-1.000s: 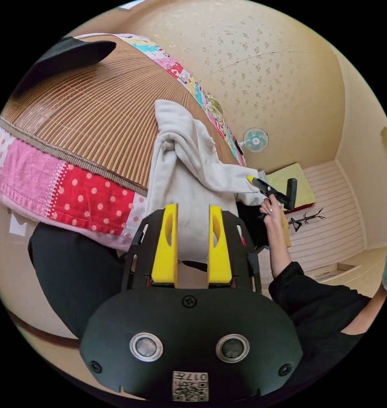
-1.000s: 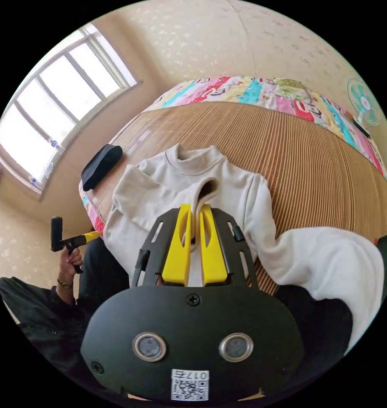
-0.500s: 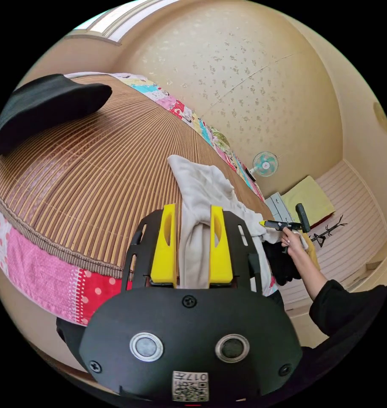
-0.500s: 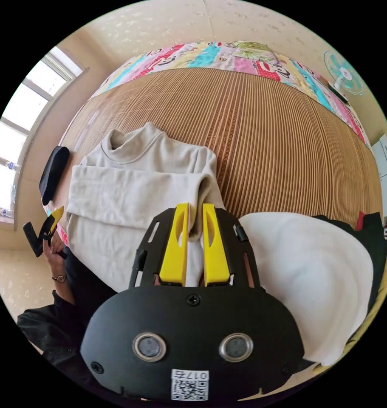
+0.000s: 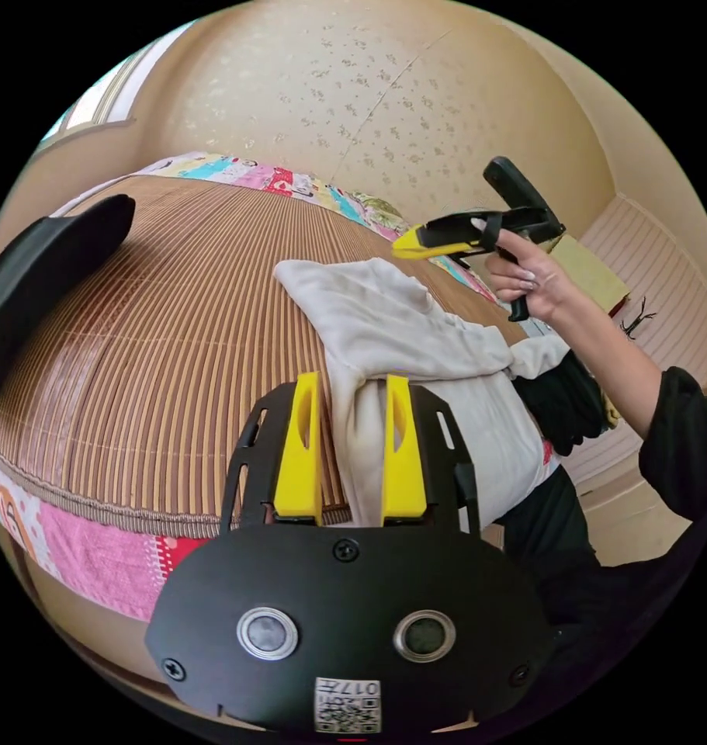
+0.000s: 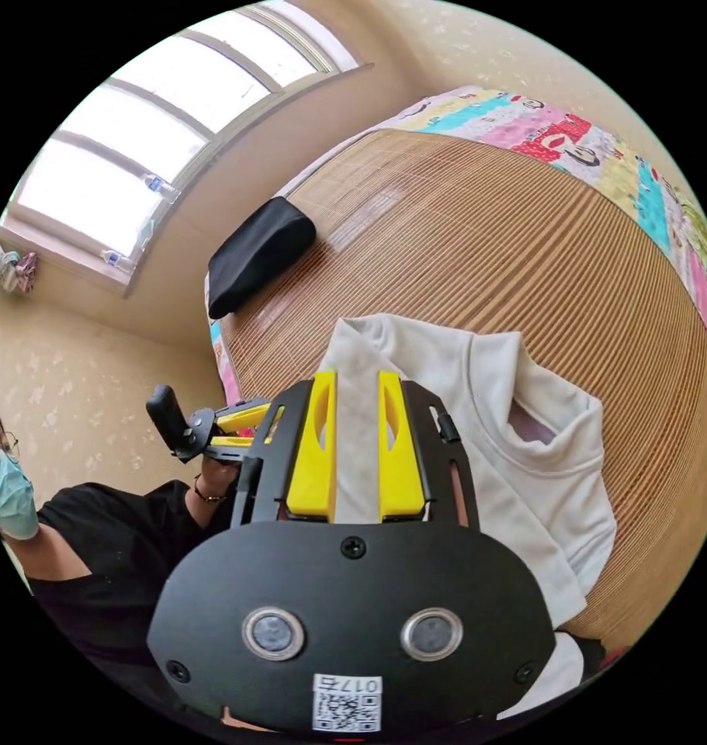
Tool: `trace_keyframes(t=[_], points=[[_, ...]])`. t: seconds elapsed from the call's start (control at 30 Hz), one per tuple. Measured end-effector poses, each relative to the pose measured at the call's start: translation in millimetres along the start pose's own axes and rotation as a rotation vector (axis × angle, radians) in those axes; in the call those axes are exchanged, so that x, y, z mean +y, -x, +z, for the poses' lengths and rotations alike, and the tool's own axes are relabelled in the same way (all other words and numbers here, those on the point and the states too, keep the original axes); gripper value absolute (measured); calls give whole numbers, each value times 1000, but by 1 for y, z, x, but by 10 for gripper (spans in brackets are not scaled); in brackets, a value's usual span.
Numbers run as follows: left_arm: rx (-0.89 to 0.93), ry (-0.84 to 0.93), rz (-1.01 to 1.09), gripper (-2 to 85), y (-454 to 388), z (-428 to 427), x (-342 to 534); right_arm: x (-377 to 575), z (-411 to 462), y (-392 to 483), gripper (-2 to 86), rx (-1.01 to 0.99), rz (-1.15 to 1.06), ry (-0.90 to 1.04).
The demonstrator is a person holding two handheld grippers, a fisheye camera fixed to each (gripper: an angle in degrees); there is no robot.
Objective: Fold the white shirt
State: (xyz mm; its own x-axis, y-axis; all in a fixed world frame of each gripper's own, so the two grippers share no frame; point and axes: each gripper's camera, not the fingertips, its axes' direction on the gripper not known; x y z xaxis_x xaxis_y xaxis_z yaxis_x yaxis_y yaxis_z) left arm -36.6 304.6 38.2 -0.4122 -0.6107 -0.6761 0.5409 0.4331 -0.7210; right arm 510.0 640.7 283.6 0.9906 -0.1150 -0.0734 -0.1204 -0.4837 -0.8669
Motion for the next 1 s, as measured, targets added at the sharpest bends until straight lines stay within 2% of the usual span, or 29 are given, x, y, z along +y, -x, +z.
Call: trace_keyframes(t=[0.17,0.3,0.47,0.6,0.73,0.83,1.0], points=[[18,11,4,109,2,10,-1,-54,68,6,119,-13,-21,105],[23,13,25,99,-3,11,0,-57,100,10,117,29,-17,192],[-55,-66,110,90,-30,-1,4,-42,101,33,68,114,-59,157],[-46,-171,152,81,-36,-18,10,-35,97,60,38,223,-132,130],[-89,-22,134,83,-32,5,-1,-27,105,95,27,378,-260,159],[-91,-48,185,88,-36,-5,-2,-21,105,112,23,444,-292,148],[-144,26,128,83,-19,4,-9,-15,77,127,20,386,-283,54]])
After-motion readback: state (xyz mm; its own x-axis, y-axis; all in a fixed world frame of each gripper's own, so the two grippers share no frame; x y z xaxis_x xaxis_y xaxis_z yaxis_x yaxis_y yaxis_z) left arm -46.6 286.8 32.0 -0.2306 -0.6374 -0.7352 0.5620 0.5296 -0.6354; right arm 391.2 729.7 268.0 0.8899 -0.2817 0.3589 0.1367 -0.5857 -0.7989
